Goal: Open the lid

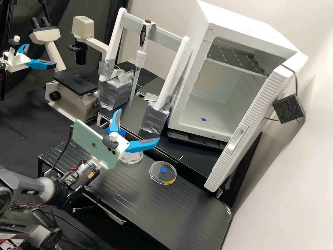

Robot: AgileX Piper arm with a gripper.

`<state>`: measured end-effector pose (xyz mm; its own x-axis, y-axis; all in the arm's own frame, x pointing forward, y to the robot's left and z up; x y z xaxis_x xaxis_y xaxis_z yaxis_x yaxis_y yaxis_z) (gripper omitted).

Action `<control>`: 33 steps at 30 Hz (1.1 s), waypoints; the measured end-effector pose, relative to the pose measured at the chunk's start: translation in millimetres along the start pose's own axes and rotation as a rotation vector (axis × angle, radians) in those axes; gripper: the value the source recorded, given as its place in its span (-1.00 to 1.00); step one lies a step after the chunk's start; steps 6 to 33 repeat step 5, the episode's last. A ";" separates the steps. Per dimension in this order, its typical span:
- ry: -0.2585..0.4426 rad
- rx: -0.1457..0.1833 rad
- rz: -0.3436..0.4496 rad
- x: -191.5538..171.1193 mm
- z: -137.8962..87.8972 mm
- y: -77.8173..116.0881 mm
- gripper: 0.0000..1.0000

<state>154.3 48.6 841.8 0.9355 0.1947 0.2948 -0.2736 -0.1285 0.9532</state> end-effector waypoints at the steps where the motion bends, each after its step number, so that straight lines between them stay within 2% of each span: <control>1: 0.001 0.005 -0.009 0.2 -0.3 -1.7 1.00; 5: -0.008 0.044 -0.042 1.6 2.5 -6.1 1.00; 33: -0.008 0.044 -0.042 1.6 2.5 -6.1 1.00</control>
